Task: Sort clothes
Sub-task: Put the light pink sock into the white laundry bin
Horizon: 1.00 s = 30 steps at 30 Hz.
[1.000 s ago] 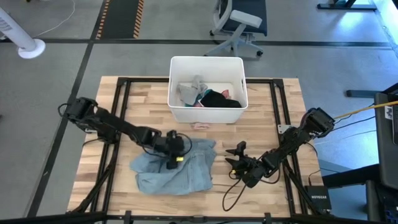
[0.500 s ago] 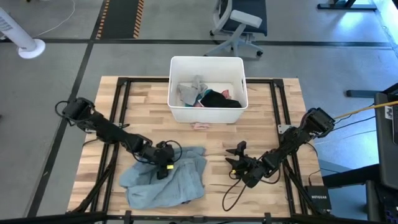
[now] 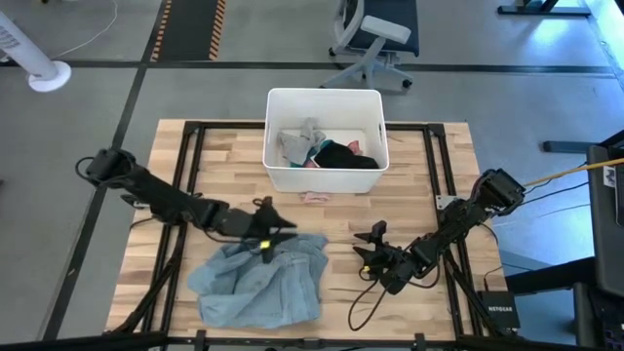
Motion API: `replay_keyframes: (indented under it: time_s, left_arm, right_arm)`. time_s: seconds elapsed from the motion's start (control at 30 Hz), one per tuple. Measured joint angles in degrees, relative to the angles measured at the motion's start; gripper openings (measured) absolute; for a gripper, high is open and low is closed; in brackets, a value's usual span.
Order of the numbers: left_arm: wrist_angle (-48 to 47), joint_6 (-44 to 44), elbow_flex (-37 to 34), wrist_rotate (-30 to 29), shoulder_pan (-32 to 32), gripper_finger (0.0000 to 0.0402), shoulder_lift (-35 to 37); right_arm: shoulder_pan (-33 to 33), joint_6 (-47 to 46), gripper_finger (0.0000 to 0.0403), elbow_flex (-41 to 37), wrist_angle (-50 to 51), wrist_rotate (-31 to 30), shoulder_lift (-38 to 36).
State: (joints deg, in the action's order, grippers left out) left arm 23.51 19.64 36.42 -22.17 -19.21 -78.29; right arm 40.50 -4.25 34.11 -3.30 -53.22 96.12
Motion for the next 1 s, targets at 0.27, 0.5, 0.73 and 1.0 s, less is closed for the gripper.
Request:
replay_keyframes:
  time_s: [0.27, 0.5, 0.73, 1.0]
  left_arm:
    - [-0.26, 4.23, 0.0, -0.18, 8.22, 0.0116, -7.24]
    - [-1.73, 3.22, 2.39, -0.65, 10.38, 0.0117, -15.19]
    - [-12.7, -2.1, 12.31, -8.78, 10.37, 0.0117, -23.7]
    - [-18.48, -0.37, 16.35, -14.55, 11.56, 0.0117, -26.62]
  right_arm:
    - [-0.03, 0.0, 0.0225, 0.0, 0.13, -0.14, 0.0]
    - [-0.03, 0.02, 0.0225, 0.0, 0.21, -0.14, 0.0]
    - [-0.01, 0.02, 0.0225, 0.0, 0.21, -0.14, 0.0]
    - [-0.01, 0.02, 0.0225, 0.0, 0.16, 1.27, 0.0]
